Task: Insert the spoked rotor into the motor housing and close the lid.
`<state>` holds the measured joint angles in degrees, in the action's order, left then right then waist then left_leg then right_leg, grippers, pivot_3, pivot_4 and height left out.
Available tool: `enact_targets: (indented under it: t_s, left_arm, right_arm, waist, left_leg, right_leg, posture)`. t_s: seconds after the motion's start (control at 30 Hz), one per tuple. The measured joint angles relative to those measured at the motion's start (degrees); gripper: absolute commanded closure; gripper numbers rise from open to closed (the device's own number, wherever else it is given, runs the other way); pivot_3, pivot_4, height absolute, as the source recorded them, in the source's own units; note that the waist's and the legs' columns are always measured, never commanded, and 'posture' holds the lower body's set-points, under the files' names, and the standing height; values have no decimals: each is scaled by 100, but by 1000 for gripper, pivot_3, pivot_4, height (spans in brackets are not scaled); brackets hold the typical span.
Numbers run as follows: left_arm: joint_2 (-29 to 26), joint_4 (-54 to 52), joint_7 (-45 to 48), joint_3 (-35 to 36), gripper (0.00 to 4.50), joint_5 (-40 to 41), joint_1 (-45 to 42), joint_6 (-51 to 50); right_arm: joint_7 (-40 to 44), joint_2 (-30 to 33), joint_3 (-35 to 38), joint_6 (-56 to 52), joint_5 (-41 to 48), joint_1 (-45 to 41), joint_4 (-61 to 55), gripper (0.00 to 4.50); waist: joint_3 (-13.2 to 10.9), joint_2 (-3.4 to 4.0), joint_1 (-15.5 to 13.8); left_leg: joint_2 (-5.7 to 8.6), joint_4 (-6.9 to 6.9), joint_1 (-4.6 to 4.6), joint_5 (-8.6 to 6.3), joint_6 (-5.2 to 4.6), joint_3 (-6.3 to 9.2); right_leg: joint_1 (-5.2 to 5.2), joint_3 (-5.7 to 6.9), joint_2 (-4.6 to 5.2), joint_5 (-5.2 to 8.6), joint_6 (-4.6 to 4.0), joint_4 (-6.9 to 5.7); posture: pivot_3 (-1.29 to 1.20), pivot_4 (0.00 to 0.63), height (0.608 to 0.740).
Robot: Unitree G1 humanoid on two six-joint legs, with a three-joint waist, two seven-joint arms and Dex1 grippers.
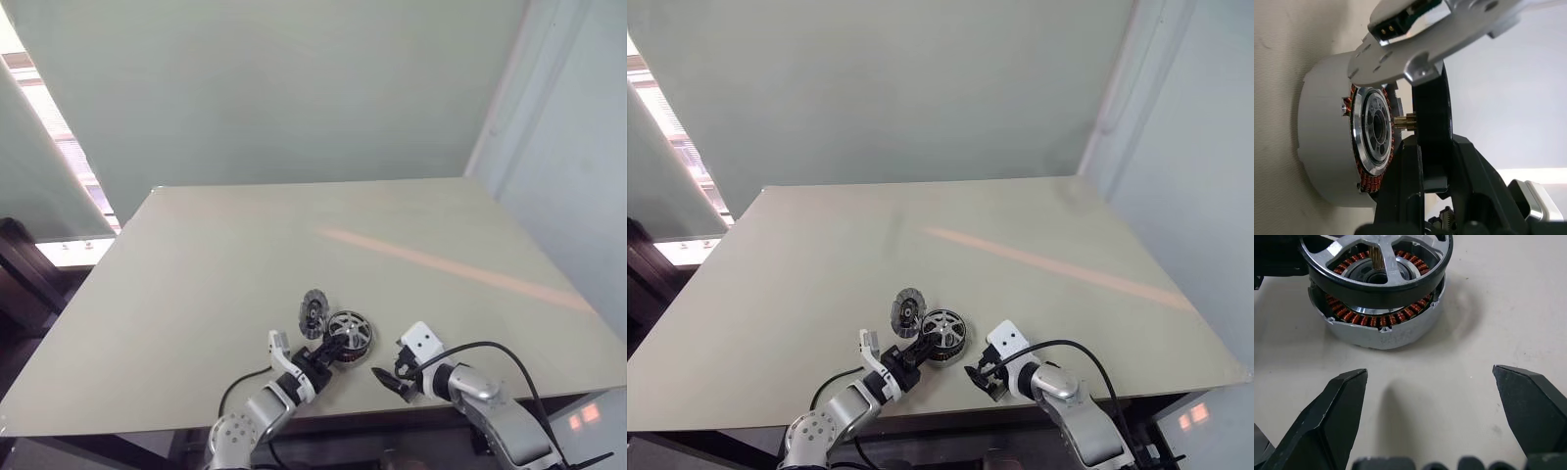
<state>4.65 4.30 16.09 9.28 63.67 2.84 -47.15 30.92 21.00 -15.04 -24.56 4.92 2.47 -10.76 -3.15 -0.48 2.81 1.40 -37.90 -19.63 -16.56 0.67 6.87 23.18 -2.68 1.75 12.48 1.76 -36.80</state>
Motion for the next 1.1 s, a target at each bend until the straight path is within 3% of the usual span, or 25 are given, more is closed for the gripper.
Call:
enact_targets:
  t_s: [0.6, 1.03, 1.1]
  left_arm:
    - [4, 11, -100, 27, 4166, -372, -96, -46]
    - [4, -217, -103, 48, 30, -423, -229, -216]
    - [-13, -319, -199, 33, 30, -506, -216, -206]
  right_arm:
    - [-68, -86, 0, 9, 0, -2, 2, 0]
    - [-72, -114, -3, 29, -9, -26, 21, 0]
    - [-70, -116, -7, 54, -21, -26, 27, 0]
  waist:
    - [0, 0, -1]
    - [1, 4, -13]
    - [-2, 2, -4]
  left_leg:
    - [0, -1, 0, 0, 0, 0]
    - [1, -17, 50, -12, 24, 6]
    - [0, -17, 69, -15, 28, 6]
  right_leg:
    - [-1, 1, 0, 0, 0, 0]
    - [-64, 10, 9, 2, 4, 6]
    - [-74, 16, 17, 6, 9, 11]
  posture:
    - [0, 0, 740]
    - [0, 0, 740]
    - [0, 0, 740]
